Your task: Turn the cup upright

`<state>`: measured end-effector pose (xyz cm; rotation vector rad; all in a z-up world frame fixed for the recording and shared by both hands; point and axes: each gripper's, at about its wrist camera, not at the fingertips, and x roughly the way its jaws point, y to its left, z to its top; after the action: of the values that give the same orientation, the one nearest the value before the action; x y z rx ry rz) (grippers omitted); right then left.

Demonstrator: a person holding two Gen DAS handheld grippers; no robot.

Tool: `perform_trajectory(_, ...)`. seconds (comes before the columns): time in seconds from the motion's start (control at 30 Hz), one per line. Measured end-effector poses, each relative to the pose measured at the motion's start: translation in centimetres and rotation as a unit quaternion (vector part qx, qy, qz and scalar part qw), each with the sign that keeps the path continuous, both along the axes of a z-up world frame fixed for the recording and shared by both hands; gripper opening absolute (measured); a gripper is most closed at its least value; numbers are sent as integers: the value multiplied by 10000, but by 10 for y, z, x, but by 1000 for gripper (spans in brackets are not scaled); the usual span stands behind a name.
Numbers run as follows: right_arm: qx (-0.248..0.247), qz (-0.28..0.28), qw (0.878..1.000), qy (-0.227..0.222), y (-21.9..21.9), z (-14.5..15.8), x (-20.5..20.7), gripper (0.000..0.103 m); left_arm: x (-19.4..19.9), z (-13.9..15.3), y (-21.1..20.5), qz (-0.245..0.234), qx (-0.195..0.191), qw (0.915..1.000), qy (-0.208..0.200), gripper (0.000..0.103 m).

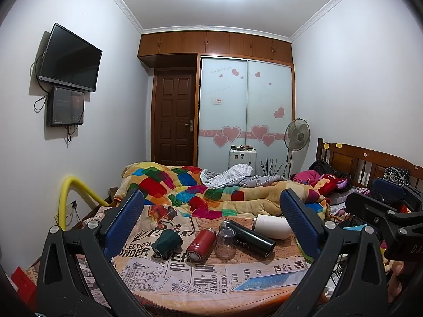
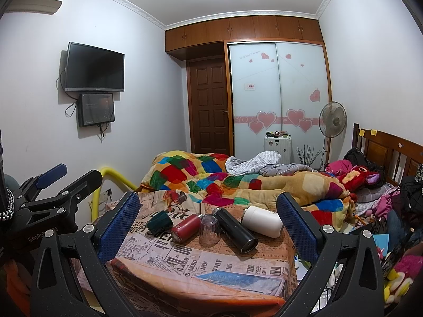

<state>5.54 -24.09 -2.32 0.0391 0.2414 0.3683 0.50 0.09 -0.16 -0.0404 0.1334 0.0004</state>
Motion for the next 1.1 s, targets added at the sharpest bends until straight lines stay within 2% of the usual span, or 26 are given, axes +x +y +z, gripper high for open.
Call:
perform_trajectory(0.8, -24, -13, 10000, 90, -5, 1, 11, 103, 11, 0, -3, 1, -20, 10000, 93, 103)
perform_trajectory(1.0, -78, -50, 9996, 258, -1, -12, 27, 103, 35, -17, 11, 58, -102, 9993, 348, 103)
perform_trajectory(1.1, -114, -78, 9992, 384, 0, -21, 37, 103, 62, -32, 27, 172, -147, 9975, 666, 103)
